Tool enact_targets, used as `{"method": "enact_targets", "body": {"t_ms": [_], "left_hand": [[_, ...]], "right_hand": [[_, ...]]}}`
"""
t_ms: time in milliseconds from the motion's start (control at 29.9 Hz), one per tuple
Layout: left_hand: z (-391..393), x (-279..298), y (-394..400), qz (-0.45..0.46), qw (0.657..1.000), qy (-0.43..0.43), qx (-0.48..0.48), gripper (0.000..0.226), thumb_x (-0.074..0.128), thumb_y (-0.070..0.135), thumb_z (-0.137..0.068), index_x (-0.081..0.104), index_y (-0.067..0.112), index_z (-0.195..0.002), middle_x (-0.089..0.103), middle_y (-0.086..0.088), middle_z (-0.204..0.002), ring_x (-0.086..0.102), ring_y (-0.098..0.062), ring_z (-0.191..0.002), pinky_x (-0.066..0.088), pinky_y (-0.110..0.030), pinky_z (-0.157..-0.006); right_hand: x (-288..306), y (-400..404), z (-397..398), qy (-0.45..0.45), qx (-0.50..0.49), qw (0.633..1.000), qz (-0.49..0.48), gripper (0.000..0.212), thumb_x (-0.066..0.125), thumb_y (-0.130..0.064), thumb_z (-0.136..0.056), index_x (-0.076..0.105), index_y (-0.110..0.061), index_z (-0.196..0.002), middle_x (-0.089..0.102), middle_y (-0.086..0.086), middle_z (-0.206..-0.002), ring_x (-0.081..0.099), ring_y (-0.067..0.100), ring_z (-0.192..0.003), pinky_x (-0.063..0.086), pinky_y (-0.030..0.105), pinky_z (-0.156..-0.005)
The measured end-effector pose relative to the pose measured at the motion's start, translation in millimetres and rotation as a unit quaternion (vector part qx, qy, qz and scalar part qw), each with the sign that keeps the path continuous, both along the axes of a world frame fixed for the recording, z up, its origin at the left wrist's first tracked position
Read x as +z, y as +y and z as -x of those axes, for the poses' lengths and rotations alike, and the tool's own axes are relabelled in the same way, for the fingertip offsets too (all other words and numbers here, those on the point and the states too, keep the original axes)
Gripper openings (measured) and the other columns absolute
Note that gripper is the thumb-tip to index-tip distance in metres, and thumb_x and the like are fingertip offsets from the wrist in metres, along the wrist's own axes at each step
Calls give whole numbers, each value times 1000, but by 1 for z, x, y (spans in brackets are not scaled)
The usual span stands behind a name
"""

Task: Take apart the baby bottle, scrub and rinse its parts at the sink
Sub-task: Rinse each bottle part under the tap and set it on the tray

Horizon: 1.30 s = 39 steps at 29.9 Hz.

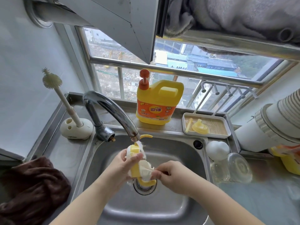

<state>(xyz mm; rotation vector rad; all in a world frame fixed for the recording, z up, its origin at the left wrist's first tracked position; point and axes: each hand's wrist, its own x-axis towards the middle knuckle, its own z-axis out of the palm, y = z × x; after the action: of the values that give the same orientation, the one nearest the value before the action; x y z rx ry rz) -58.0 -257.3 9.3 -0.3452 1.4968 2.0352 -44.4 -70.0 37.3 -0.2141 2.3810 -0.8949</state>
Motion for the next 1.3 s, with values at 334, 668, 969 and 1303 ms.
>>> {"method": "enact_targets", "body": {"t_ms": [334, 668, 969, 1303], "left_hand": [[0, 7, 0, -16, 998, -25, -59, 72, 72, 56, -53, 63, 16, -113, 69, -16, -103, 68, -29, -82, 57, -37, -68], [-2, 11, -4, -3, 999, -24, -22, 71, 78, 46, -55, 51, 19, -114, 65, -13, -104, 69, -23, -82, 57, -40, -66], [-8, 5, 1, 57, 997, -40, 27, 79, 76, 48, -42, 44, 31, -112, 54, -3, -104, 55, -18, -80, 49, -25, -48], [-24, -10, 12, 62, 995, -77, -10, 27, 48, 14, -97, 53, 30, -117, 67, -8, -109, 67, -27, -90, 55, -35, -60]], "right_hand": [[11, -6, 12, 298, 70, 923, -234, 26, 48, -34, -89, 64, -26, -71, 55, -5, -62, 58, 16, -56, 32, 25, -47], [11, -5, 5, -7, 25, 997, -76, 32, 43, -38, -97, 67, -17, -97, 47, -9, -64, 43, 11, -57, 34, 24, -53], [-2, -3, -8, -33, -223, 974, 24, 25, 59, -37, -87, 64, -14, -80, 45, -9, -52, 38, 5, -48, 31, 19, -47], [-21, -22, -23, -79, -332, 929, 141, 20, 77, -35, -73, 68, -21, -83, 66, -11, -68, 57, -5, -58, 40, 7, -52]]}}
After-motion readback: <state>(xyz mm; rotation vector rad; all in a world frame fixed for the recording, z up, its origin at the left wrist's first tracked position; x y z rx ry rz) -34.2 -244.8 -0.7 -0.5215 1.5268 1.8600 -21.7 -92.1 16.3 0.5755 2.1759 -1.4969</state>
